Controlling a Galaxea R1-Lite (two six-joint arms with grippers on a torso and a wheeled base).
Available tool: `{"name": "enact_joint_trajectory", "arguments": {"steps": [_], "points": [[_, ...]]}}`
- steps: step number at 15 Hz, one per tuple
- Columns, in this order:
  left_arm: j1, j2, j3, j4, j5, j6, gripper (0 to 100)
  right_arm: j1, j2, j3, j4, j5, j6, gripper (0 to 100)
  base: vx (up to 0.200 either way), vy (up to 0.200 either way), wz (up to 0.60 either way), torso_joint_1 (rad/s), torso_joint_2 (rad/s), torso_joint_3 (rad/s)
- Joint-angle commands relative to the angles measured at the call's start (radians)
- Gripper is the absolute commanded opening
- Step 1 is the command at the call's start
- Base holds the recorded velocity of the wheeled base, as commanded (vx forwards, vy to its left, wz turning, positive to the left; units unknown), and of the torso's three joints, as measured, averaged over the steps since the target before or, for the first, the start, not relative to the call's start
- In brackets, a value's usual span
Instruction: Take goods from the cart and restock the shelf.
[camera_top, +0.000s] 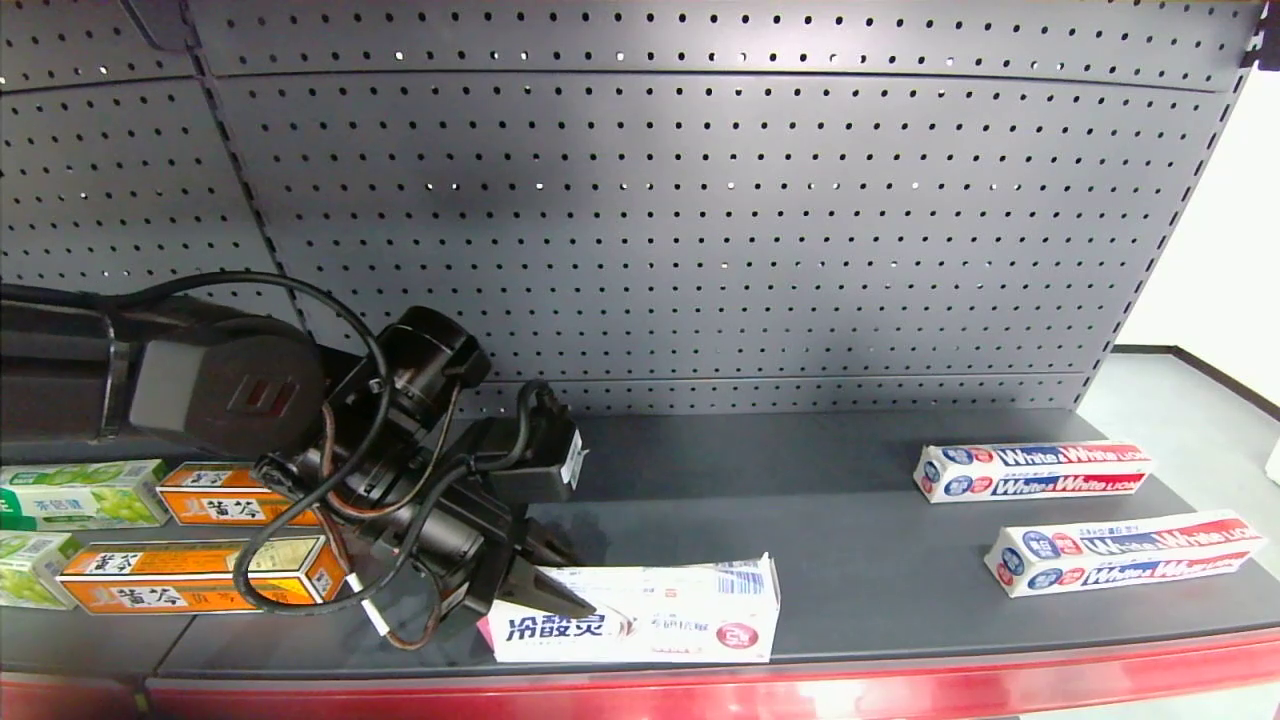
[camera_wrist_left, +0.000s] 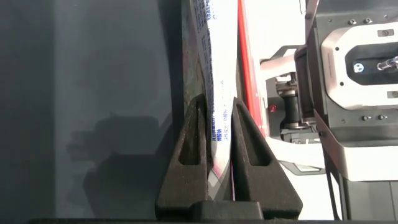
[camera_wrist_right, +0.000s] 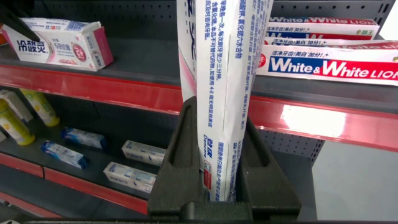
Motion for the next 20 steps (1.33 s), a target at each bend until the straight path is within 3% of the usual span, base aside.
{"name": "enact_joint_trajectory", "arguments": {"steps": [1,10,17,18,20], "points": [[-0.001,-0.011,0.011,0.001,0.001,0.0,0,0.0,0.0,0.0,-0.001,0.0,0.0,0,0.0,0.0,0.0,0.0,0.0,0.0],[-0.013,-0.011,0.019,0.001,0.044,0.0,0,0.0,0.0,0.0,0.0,0.0,0.0,0,0.0,0.0,0.0,0.0,0.0,0.0],[-0.013,-0.019,0.041,0.001,0.044,0.0,0,0.0,0.0,0.0,-0.001,0.0,0.0,0,0.0,0.0,0.0,0.0,0.0,0.0],[-0.013,-0.019,0.041,0.001,0.044,-0.002,100,0.0,0.0,0.0,0.0,0.0,0.0,0,0.0,0.0,0.0,0.0,0.0,0.0],[-0.019,-0.019,0.039,0.0,0.044,-0.002,100,0.0,0.0,0.0,0.0,0.0,0.0,0,0.0,0.0,0.0,0.0,0.0,0.0]]}}
